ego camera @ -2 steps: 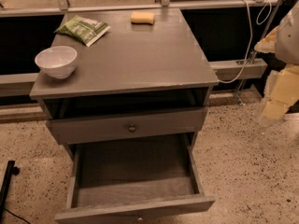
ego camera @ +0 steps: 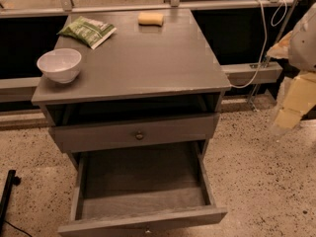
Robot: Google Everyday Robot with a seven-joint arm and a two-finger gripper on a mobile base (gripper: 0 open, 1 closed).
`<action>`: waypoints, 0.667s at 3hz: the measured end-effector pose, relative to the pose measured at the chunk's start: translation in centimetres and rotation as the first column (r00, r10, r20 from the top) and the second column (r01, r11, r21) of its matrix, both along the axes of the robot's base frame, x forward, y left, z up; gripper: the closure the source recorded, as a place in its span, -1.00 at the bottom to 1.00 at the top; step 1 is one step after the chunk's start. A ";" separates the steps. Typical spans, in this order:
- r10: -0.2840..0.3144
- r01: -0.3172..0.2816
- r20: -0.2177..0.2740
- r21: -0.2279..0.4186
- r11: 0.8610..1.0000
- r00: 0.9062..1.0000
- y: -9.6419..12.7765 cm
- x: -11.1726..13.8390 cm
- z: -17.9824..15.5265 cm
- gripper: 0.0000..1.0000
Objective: Close middle drawer
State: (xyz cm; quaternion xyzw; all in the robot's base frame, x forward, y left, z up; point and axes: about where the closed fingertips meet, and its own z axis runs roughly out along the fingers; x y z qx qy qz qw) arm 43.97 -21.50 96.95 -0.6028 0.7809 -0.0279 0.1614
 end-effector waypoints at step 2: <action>0.091 -0.087 -0.007 0.218 0.972 0.996 3.7 -2.0 -8.6 -1.00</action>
Offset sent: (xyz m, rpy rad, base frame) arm -0.0647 0.0192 -0.3570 1.0445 0.0107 -0.3034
